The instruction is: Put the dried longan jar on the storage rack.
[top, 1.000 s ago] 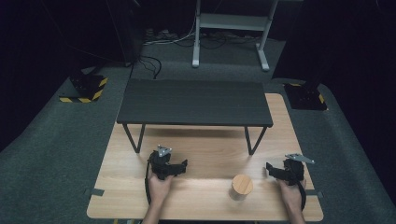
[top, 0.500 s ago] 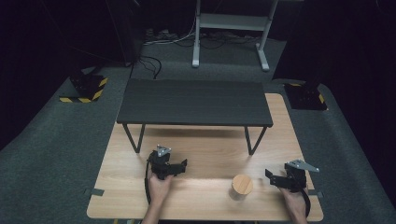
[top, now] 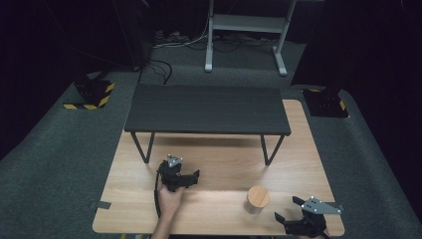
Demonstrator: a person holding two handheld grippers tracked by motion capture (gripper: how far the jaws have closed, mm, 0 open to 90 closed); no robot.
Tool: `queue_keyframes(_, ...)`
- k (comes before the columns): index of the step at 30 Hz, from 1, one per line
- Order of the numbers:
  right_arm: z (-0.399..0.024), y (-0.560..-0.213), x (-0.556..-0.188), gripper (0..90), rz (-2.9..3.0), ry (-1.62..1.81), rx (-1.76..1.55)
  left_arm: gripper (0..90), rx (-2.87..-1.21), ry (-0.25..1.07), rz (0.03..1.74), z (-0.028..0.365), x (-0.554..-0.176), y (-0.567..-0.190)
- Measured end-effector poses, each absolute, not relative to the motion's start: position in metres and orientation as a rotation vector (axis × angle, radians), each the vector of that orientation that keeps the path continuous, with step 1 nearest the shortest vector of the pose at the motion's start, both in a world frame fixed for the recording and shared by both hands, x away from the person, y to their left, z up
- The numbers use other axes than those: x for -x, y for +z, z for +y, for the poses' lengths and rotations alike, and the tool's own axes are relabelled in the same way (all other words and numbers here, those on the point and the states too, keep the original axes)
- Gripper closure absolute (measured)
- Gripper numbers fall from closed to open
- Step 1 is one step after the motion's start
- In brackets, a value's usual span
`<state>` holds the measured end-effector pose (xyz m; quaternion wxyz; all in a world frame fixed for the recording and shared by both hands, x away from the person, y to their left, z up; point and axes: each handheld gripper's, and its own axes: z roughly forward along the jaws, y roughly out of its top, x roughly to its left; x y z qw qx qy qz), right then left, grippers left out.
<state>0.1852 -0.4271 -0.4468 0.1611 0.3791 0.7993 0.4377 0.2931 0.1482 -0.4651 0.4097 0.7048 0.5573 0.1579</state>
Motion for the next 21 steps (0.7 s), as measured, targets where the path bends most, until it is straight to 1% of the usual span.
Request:
queue_keyframes(7, -0.403, -0.446, -0.180, 4.0, 2.365, 1.267, -0.952, 2.6, -1.774, 0.399, 1.405, 0.148, -0.293, -0.465)
queue_keyframes(21, -0.363, -0.449, -0.205, 4.5, 2.357, 1.269, -0.883, 2.6, -1.765, 0.391, 1.404, 0.150, -0.293, -0.466)
